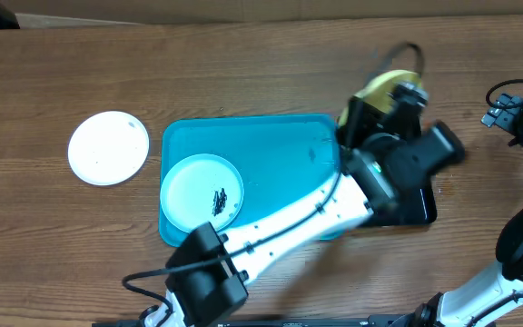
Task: Clean dirty plates on tray and stack at the side
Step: 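Lift the yellow-rimmed plate with the left gripper and swing it leftward, then lower the yellow-rimmed plate onto the cream plate and release, then move the left gripper to the white plate rim and grip it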
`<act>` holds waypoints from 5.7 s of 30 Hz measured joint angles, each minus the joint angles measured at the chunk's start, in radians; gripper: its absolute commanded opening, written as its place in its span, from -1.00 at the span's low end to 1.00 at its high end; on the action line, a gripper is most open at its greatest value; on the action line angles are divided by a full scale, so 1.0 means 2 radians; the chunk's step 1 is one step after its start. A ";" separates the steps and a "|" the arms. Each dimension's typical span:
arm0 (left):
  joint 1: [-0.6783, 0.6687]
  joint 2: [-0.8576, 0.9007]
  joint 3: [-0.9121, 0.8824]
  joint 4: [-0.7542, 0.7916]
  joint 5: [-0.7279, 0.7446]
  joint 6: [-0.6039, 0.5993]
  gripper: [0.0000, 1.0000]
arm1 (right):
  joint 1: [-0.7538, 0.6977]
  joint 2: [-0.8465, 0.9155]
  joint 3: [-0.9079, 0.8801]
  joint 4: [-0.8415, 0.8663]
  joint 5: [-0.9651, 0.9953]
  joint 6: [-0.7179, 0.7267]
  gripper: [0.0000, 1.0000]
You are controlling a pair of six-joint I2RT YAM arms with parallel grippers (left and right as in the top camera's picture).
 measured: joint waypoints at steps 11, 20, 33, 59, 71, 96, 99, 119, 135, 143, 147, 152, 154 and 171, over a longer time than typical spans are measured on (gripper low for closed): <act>-0.044 0.000 0.001 0.125 -0.090 0.163 -0.92 | 0.000 0.000 0.000 0.000 -0.001 0.000 1.00; -0.045 0.000 0.001 0.133 -0.102 0.201 -0.92 | 0.000 0.000 0.000 0.000 -0.002 0.000 1.00; -0.023 0.000 0.004 -0.072 0.121 -0.044 -0.91 | 0.000 0.000 0.000 0.000 -0.001 0.000 1.00; 0.567 0.000 0.005 -0.299 0.823 -0.174 -0.91 | 0.000 0.000 0.000 0.000 -0.002 0.000 1.00; 0.778 0.000 0.005 -0.369 0.682 -0.167 -0.91 | 0.000 0.000 0.000 0.000 -0.001 0.000 1.00; 0.827 0.000 -0.095 -0.251 0.569 -0.194 -0.85 | 0.000 0.000 0.000 0.000 -0.002 0.000 1.00; 0.827 0.000 -0.108 -0.243 0.571 -0.193 -0.29 | 0.000 0.000 0.000 0.000 -0.001 0.000 1.00; 0.754 0.000 -0.110 -0.320 0.783 -0.061 -0.23 | 0.000 0.000 0.000 0.000 -0.001 0.000 1.00; 0.545 -0.097 -0.119 -0.393 0.662 -0.053 -0.39 | 0.000 0.000 0.000 0.000 -0.001 0.000 1.00; 0.504 -0.098 -0.214 -0.364 0.602 -0.087 -0.43 | 0.000 0.000 0.000 0.000 -0.001 0.000 1.00; 0.508 -0.098 -0.262 -0.342 0.590 -0.094 -0.43 | 0.000 0.000 0.000 0.000 -0.001 0.000 1.00; 0.526 -0.098 -0.308 -0.307 0.574 -0.105 -0.43 | 0.000 0.000 0.000 0.000 -0.001 0.000 1.00; 0.540 -0.098 -0.315 -0.303 0.571 -0.107 -0.43 | 0.000 0.000 0.000 0.000 -0.001 0.000 1.00; 0.595 -0.098 -0.325 -0.243 0.560 -0.114 -0.42 | 0.000 0.000 0.000 0.000 -0.002 0.000 1.00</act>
